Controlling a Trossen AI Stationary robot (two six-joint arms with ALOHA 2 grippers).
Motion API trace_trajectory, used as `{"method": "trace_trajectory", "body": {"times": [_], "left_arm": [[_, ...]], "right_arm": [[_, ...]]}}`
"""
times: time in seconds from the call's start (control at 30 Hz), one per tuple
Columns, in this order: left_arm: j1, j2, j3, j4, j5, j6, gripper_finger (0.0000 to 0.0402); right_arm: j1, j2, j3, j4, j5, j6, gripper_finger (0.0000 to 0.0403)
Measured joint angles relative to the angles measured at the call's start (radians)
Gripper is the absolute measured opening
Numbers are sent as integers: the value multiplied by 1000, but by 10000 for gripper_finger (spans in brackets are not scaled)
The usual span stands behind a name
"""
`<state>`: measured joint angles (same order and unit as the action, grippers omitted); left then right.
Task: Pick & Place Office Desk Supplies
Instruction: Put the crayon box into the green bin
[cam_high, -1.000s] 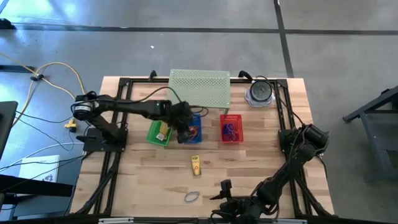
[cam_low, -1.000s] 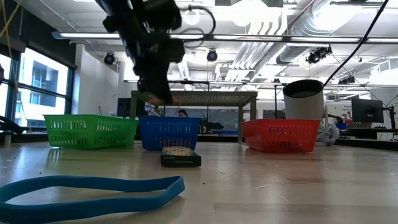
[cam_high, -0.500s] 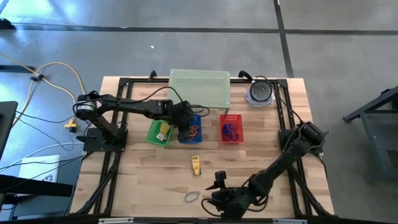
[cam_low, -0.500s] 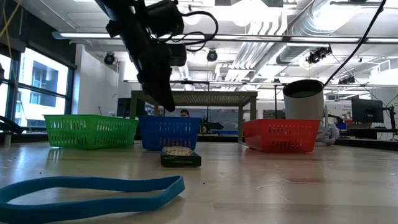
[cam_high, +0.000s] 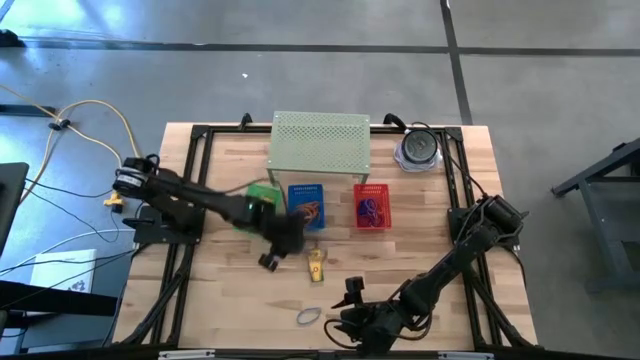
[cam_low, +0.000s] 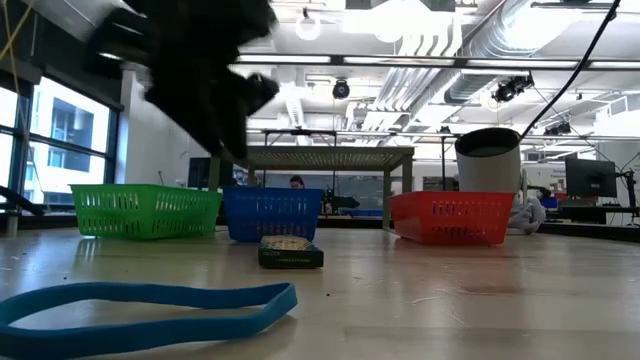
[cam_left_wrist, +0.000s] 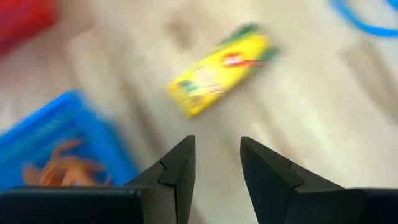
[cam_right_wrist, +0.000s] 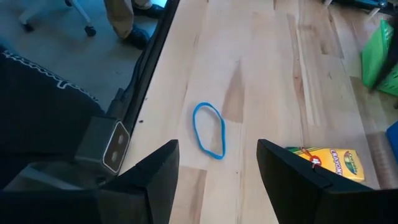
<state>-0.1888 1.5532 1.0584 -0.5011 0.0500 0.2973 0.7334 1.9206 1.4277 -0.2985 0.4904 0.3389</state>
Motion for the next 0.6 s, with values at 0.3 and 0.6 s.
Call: {"method": "trace_trajectory", "body": {"times": [0.3, 0.6], "left_arm": [[-160, 0, 0, 93, -2, -7, 122], [-178, 0, 0, 143, -23, -51, 123]], "right_arm": [[0, 0, 0, 9, -23, 8, 205], [0, 0, 0, 16, -22, 8, 205]]}}
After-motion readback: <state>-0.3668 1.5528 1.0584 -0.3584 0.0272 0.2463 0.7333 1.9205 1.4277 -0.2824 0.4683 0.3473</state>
